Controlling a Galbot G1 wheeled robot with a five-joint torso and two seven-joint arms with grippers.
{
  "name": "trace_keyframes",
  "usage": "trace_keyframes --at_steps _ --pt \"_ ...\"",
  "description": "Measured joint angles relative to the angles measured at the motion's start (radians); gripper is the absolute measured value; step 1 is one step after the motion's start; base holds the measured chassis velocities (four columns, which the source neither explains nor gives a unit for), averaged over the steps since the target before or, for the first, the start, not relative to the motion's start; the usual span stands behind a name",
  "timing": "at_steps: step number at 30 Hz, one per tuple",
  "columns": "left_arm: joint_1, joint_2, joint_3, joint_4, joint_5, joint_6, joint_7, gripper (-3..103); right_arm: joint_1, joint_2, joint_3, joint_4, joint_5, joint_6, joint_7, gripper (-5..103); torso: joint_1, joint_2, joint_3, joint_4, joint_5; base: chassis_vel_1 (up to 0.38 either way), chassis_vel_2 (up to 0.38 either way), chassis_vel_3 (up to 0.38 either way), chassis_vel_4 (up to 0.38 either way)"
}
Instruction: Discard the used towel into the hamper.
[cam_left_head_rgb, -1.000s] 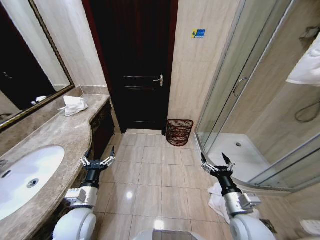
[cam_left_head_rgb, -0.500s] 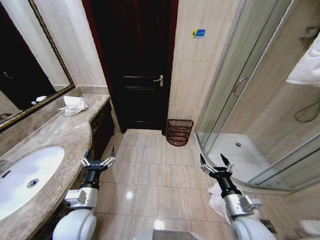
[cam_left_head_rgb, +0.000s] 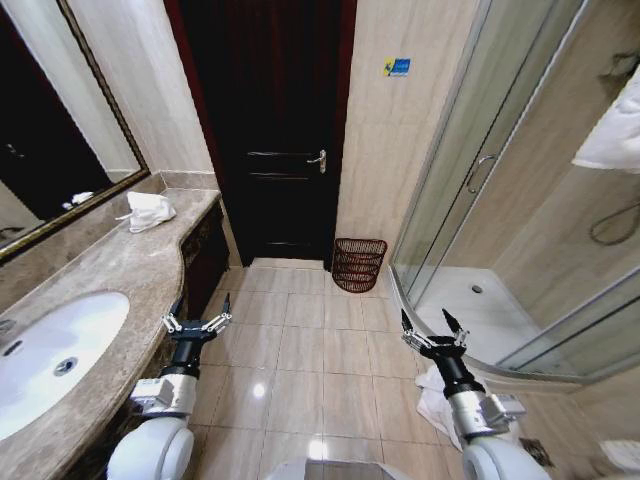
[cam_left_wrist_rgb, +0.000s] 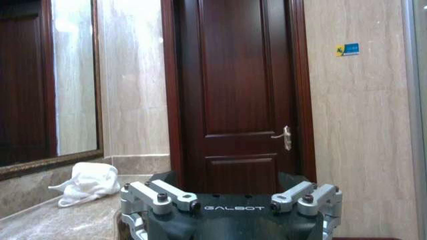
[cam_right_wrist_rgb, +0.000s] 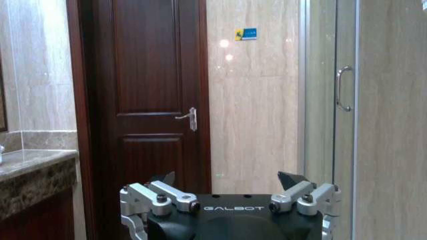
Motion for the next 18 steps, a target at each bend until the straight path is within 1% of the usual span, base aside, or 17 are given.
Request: trace_keyframes --at_steps 9,18 --pt "-0.001 0.001 0.000 -0.001 0.001 -0.001 -0.001 100 -0.006 0.001 0.002 0.000 0.004 0.010 -0.005 100 0.000 0.000 0.000 0.0000 0.0000 -0.006 0.003 0.002 -0.004" --pt "0.001 -0.005 0.000 -0.001 -0.001 -0.001 -0.003 100 -0.006 0.001 -0.004 -0.003 0.000 0.014 -0.005 100 0.000 0.000 0.000 -0.0001 0.0000 -0.048 0.040 0.056 -0.037"
